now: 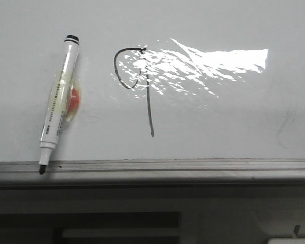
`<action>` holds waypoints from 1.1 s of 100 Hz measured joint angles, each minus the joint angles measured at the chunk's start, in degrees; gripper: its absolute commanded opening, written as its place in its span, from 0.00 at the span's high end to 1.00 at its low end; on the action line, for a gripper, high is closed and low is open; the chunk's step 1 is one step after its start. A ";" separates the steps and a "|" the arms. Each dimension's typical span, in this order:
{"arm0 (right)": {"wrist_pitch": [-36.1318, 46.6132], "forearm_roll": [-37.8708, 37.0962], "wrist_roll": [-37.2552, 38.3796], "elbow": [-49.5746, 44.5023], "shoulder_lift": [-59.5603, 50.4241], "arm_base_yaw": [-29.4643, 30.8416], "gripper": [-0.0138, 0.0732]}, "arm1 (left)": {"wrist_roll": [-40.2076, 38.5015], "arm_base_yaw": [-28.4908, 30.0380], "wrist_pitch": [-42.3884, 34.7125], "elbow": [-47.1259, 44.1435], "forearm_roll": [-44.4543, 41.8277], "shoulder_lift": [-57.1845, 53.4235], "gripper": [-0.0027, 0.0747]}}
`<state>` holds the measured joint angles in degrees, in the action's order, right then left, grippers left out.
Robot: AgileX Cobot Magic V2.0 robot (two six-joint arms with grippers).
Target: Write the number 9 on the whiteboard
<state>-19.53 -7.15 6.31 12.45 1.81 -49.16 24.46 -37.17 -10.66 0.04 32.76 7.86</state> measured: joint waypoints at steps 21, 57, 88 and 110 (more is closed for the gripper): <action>0.00 0.00 0.00 0.00 -0.08 0.00 0.91 | -6.86 15.95 3.87 0.00 -8.76 -4.72 0.99; 0.00 0.00 0.00 0.00 -0.08 0.00 0.91 | -19.60 30.90 14.24 -0.04 -23.13 -8.05 0.99; 0.00 0.00 0.00 0.00 -0.08 0.00 0.91 | -25.98 35.88 21.30 -0.04 -29.36 -8.05 0.99; 0.00 0.00 0.00 0.00 -0.08 0.00 0.91 | -30.69 36.01 29.87 0.00 -32.76 -8.05 0.99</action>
<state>-19.53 -7.15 6.31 12.45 1.72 -49.16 -6.23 -1.16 19.21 0.04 0.00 -0.19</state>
